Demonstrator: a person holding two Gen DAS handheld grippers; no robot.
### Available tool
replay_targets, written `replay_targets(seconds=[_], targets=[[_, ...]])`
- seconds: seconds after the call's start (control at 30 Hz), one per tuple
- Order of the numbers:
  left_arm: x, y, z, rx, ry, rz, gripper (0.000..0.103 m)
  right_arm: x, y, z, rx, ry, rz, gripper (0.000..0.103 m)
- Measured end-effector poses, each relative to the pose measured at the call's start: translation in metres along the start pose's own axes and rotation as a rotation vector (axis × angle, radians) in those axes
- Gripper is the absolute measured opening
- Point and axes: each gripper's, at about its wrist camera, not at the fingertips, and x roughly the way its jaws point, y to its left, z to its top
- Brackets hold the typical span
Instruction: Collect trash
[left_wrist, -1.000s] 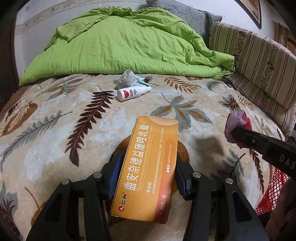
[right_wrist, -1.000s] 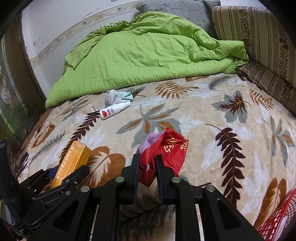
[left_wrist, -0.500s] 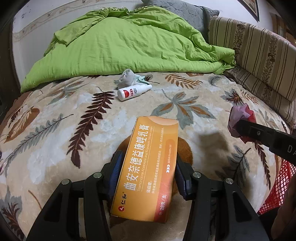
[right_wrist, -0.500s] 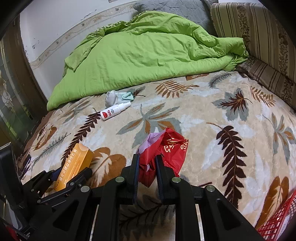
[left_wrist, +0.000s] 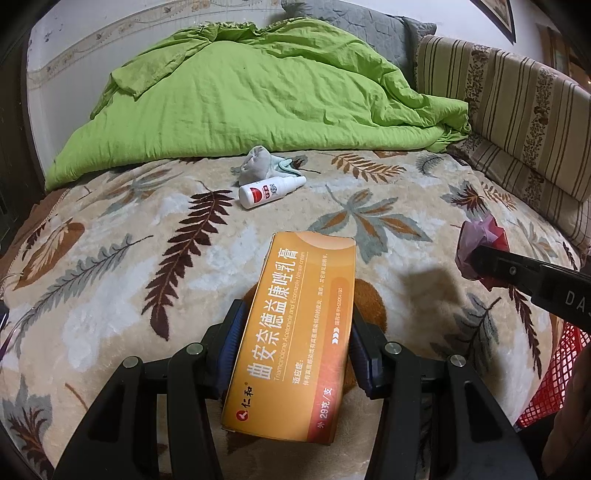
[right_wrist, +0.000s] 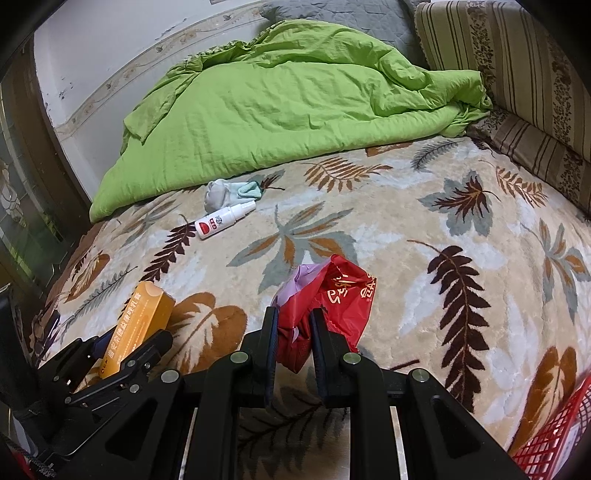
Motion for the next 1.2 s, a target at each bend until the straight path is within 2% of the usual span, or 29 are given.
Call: replay_targets(seconds=[0.63, 0.77, 0.9, 0.97, 1.2], targets=[[0.0, -0.003, -0.001, -0.001, 0.001, 0.005, 0.051, -0.001, 0.0, 0.001, 0.0, -0.003, 0.005, 0.019], [-0.001, -0.005, -0.001, 0.009, 0.006, -0.005, 0.051, -0.012, -0.004, 0.004, 0.014, -0.027, 0.015, 0.019], [-0.012, -0.017, 0.001, 0.043, 0.008, -0.076, 0.051, -0.043, -0.025, 0.005, 0.081, -0.046, 0.036, 0.019], [-0.023, -0.032, 0.006, 0.086, 0.007, -0.145, 0.051, -0.072, -0.046, 0.005, 0.12, -0.066, 0.033, 0.019], [-0.062, -0.113, 0.035, 0.224, -0.012, -0.396, 0.051, -0.19, -0.143, -0.016, 0.262, -0.181, -0.113, 0.019]])
